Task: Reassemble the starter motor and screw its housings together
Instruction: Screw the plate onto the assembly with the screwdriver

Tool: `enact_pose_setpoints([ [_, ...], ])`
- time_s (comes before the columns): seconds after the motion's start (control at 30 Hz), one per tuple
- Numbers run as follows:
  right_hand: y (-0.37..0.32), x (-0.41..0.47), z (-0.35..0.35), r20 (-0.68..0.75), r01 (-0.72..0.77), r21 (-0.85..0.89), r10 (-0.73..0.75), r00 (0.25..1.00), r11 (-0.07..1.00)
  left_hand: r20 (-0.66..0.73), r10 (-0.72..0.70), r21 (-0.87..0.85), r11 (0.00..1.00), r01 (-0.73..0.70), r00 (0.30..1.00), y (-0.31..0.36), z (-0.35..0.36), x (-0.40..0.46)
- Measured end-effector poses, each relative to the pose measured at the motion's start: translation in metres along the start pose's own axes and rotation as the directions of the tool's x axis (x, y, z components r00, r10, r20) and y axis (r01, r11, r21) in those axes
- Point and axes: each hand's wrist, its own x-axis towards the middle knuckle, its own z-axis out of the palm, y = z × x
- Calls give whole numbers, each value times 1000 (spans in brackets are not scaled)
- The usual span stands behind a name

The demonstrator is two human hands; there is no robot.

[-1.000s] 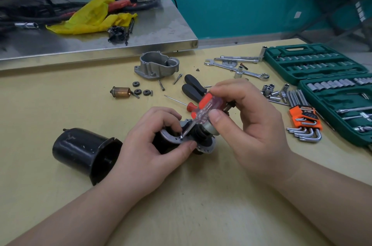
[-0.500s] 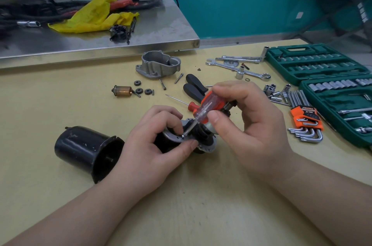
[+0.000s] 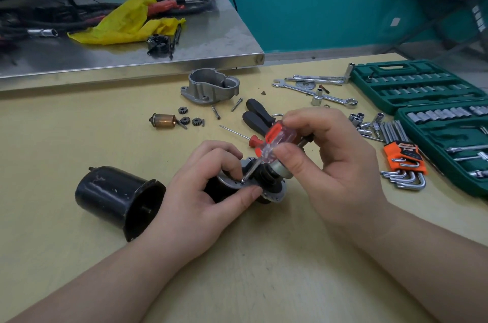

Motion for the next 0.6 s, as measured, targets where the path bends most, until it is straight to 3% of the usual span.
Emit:
enact_pose_setpoints([
  [0.6,5,-3,-1,17,-17,60,16,1000,998,5,10,-11,1000,-10,1000,1,0,0],
])
